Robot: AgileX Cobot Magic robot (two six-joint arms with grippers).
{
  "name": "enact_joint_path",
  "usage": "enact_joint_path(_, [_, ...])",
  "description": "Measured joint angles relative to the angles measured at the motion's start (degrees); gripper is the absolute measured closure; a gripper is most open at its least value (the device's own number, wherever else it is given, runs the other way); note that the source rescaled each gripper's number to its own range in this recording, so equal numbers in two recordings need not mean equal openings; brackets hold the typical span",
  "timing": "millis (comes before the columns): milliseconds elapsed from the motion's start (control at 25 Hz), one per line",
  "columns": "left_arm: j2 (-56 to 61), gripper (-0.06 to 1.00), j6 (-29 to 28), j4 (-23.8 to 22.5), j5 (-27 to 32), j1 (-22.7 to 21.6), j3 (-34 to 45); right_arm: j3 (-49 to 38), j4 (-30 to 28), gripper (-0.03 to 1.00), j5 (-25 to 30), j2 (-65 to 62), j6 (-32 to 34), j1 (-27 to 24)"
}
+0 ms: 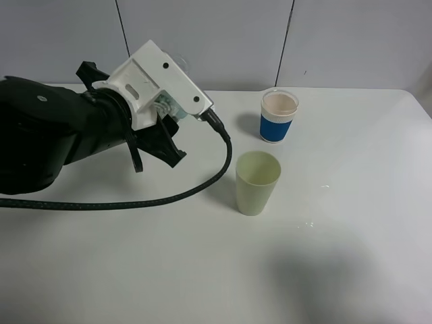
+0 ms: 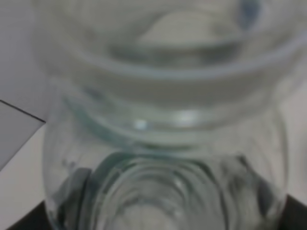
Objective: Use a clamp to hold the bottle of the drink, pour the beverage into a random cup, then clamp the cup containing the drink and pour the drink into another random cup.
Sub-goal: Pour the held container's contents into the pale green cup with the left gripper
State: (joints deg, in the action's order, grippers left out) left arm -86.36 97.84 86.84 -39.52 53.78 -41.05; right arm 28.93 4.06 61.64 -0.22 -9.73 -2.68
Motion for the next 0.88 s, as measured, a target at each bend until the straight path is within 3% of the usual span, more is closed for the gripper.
enact_joint_path(280, [-2.3, 0.92, 0.7, 0.6, -1.7, 0.0, -1.8, 0.0, 0.0, -0.03, 0.0, 0.0, 0.0, 0.0])
enact_joint_path(400, [-7.4, 0.92, 8.4, 4.8, -5.3, 1.8, -6.4, 0.0, 0.0, -0.03, 0.0, 0.0, 0.0, 0.0])
enact_joint_path(640, [-10.5, 0.92, 12.3, 5.3, -6.6, 2.3, -8.5, 0.0, 0.0, -0.03, 0.0, 0.0, 0.0, 0.0])
enact_joint_path(880, [-13.1, 0.92, 12.8, 4.6, -7.9, 3.8, -8.9, 0.0, 0.0, -0.03, 0.0, 0.0, 0.0, 0.0])
